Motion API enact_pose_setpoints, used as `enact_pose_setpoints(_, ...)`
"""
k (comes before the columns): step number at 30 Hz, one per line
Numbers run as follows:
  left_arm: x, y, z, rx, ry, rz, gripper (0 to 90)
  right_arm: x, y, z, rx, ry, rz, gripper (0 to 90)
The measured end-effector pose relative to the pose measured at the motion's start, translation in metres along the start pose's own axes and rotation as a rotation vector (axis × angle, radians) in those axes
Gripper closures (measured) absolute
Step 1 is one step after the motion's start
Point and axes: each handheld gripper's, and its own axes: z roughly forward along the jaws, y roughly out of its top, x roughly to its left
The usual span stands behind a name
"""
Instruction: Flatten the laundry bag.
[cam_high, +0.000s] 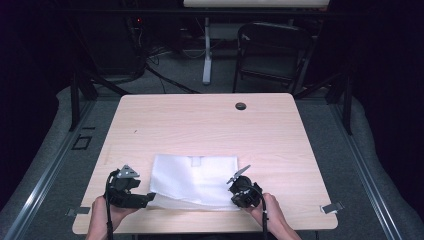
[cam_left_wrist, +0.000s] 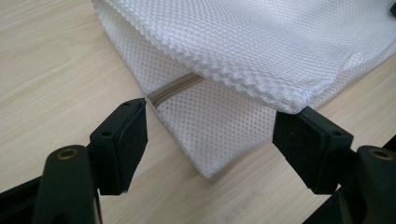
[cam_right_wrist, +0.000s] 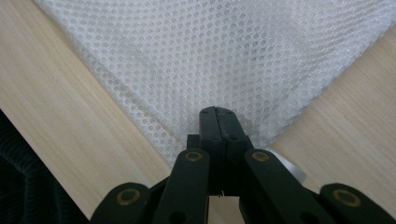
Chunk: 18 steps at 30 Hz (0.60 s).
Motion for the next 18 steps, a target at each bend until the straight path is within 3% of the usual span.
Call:
enact_pose_setpoints(13, 0.010, -0.002, -0.009, -0.046, 0.019, -0.051, 22.3, -0.010, -0.007, -0.005, 0.023, 0.003, 0.039, 90.0)
enact_pose_setpoints(18, 0.003, 0.000, -0.004, -0.069, -0.025, -0.002, 17.4, -0.013, -0.009, -0.007, 0.039, -0.008, 0.050, 90.0)
